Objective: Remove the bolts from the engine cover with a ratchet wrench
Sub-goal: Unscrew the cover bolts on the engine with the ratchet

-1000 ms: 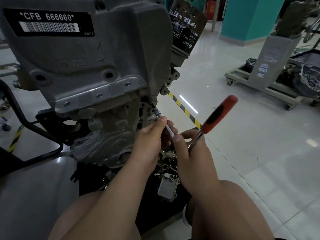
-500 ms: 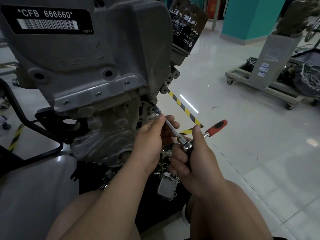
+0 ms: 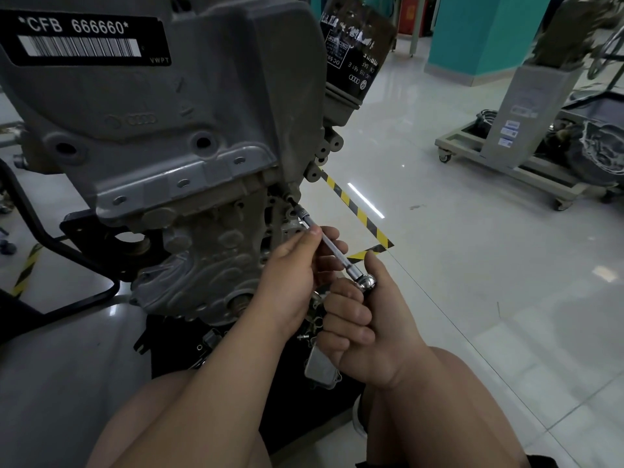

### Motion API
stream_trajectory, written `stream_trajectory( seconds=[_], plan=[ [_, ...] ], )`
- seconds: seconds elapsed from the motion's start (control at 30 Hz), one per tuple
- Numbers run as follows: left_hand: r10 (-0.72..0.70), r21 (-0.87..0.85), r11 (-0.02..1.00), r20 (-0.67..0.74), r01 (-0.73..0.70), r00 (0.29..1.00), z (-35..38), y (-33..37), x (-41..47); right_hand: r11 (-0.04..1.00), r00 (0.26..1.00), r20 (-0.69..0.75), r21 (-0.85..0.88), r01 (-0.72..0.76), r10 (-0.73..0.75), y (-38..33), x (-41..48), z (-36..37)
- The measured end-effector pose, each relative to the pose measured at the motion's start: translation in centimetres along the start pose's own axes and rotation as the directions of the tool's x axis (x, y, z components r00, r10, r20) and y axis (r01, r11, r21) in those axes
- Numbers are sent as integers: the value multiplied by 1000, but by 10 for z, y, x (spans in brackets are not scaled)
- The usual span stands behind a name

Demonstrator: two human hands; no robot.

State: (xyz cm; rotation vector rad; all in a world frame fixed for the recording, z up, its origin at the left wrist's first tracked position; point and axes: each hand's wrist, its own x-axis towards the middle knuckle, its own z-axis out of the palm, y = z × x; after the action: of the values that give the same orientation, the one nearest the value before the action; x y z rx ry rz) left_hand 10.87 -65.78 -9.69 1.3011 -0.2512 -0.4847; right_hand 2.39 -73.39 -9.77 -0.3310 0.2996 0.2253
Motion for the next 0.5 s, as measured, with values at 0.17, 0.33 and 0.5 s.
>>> stream_trajectory(
  seconds=[0.17,0.33,0.5],
  plan=[
    [-4,24,1000,-6,4,1000,-1,1,1,951,967,-188,-289,113,-172,0,4,-1],
    [-10,31,999,-14,11,1000,-4,1,1,595,830,-261,-797,102,-493,-1,0,0],
    [-37,19,999,-21,37,999,-4,3,0,-12,675,0,-1000,-13,-737,-5,-5,0]
  ],
)
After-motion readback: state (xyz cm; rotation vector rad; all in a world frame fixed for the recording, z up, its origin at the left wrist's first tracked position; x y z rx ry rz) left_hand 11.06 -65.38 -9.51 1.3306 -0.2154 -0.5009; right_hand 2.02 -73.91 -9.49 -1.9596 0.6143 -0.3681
